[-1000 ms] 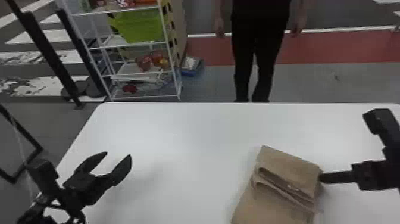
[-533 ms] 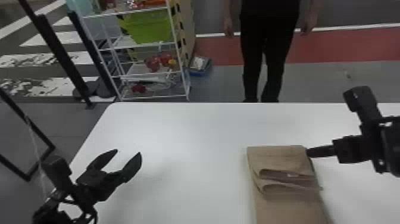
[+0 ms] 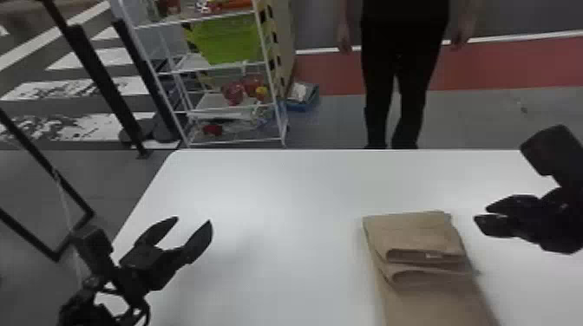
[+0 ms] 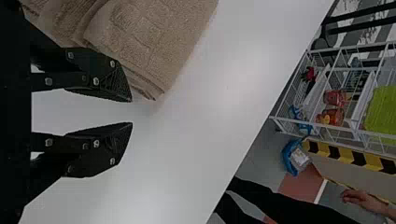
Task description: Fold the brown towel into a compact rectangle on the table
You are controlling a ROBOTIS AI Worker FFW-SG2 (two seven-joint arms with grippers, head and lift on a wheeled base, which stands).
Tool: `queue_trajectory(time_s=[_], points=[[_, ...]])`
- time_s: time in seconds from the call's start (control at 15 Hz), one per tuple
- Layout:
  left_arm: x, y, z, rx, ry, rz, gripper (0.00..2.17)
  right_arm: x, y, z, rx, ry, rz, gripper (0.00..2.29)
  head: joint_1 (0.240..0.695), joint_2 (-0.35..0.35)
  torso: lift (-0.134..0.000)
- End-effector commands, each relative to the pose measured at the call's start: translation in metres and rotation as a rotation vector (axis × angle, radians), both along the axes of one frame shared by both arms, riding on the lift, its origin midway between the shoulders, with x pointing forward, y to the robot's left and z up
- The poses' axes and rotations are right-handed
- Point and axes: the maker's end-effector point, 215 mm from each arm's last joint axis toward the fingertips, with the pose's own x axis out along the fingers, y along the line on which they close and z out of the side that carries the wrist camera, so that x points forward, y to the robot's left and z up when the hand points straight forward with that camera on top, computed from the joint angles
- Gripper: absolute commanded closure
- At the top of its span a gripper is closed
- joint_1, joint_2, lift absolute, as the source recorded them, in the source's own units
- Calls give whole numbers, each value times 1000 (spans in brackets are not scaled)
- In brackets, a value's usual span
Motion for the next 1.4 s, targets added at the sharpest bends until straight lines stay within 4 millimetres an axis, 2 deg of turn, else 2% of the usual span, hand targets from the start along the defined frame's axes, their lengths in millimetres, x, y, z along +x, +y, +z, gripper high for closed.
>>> queue_trajectory(time_s=[0.0, 0.13, 0.47, 0.67, 0.8, 0.93, 1.13, 1.33], points=[[3, -5, -2, -10, 0, -7, 36, -17, 7, 15, -134, -118, 187, 56, 695, 201, -123], [1, -5, -3, -11, 2, -9, 36, -34, 21, 10, -240, -166, 340, 66, 695, 203, -123], [-2, -1, -4, -8, 4, -3, 36, -67, 57, -8, -312, -141, 522, 134, 695, 252, -123], [-3, -1, -4, -5, 1, -3, 36, -62, 69, -16, -352, -138, 570, 144, 695, 286, -123], [-3, -1, -3, -7, 1, -3, 36, -61, 76, -31, -376, -111, 597, 147, 695, 294, -123], [-4, 0, -4, -5, 1, -2, 36, -67, 87, -44, -387, -81, 636, 151, 695, 300, -123], [-4, 3, -4, -4, 1, 4, 36, -75, 100, -48, -374, -58, 667, 151, 695, 326, -123], [-4, 3, -5, -4, 3, 6, 36, -68, 101, -57, -385, -48, 663, 157, 695, 341, -123]])
